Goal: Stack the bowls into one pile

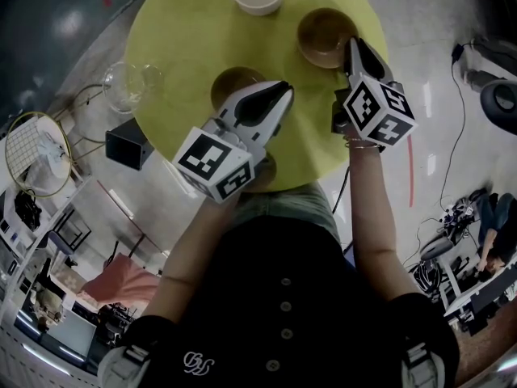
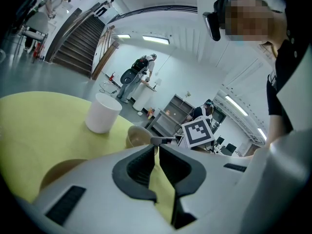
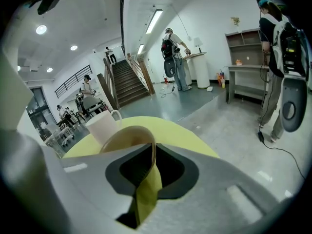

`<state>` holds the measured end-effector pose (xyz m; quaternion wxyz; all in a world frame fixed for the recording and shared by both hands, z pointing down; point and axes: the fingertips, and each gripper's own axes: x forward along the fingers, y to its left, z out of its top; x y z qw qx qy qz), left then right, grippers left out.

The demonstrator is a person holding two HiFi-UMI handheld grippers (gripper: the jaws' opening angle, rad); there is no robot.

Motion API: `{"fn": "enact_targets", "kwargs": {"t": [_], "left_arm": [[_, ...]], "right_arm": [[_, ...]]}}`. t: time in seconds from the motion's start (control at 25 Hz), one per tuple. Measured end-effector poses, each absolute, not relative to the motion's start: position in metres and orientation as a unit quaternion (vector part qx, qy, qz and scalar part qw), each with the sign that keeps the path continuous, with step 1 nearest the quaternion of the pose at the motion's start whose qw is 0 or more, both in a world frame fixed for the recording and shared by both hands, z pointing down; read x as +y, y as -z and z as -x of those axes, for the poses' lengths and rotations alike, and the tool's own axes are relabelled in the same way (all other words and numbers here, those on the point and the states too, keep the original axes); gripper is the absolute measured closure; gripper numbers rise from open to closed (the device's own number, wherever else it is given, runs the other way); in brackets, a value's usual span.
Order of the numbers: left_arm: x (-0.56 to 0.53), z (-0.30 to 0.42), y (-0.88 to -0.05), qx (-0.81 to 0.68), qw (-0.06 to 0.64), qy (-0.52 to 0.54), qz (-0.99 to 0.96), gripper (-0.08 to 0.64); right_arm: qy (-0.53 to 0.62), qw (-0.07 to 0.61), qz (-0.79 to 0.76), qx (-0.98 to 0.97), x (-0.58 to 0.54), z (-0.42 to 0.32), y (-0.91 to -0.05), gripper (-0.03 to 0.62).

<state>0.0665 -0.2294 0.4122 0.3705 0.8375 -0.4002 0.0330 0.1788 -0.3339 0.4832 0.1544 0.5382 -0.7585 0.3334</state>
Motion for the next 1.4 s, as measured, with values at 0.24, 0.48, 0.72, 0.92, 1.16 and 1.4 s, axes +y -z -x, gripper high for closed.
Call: {"fn": "enact_targets", "kwargs": {"t": [0.24, 0.48, 0.72, 0.92, 1.16, 1.4], "left_arm": [[-0.226, -0.06, -0.408, -0.404, 0.366, -0.03, -0.838, 0.52], [-0.22, -0.053, -0.404, -0.412, 0.357, -0.018, -0.838, 0.521], [-0.208, -0.045, -0.397, -0.416, 0.352, -0.012, -0.838, 0.522], [-0.194, -0.038, -0.391, -0.414, 0.347, -0.014, -0.842, 0.52], [-0.17, -0.025, -0.382, -0.414, 0.344, -0.02, -0.842, 0.521], [-0.149, -0.002, -0.378, -0.407, 0.339, -0.024, -0.848, 0.52]], "right_arm": [[-0.329, 0.148, -0.53, -0.767, -0.331, -0.171, -0.475, 0.577], [-0.322, 0.141, -0.528, -0.774, -0.323, -0.169, -0.464, 0.577], [-0.31, 0.13, -0.526, -0.781, -0.313, -0.163, -0.444, 0.577], [-0.296, 0.131, -0.525, -0.787, -0.303, -0.159, -0.431, 0.577], [-0.29, 0.13, -0.523, -0.791, -0.282, -0.154, -0.414, 0.577], [-0.278, 0.109, -0.529, -0.794, -0.263, -0.135, -0.394, 0.577]]}}
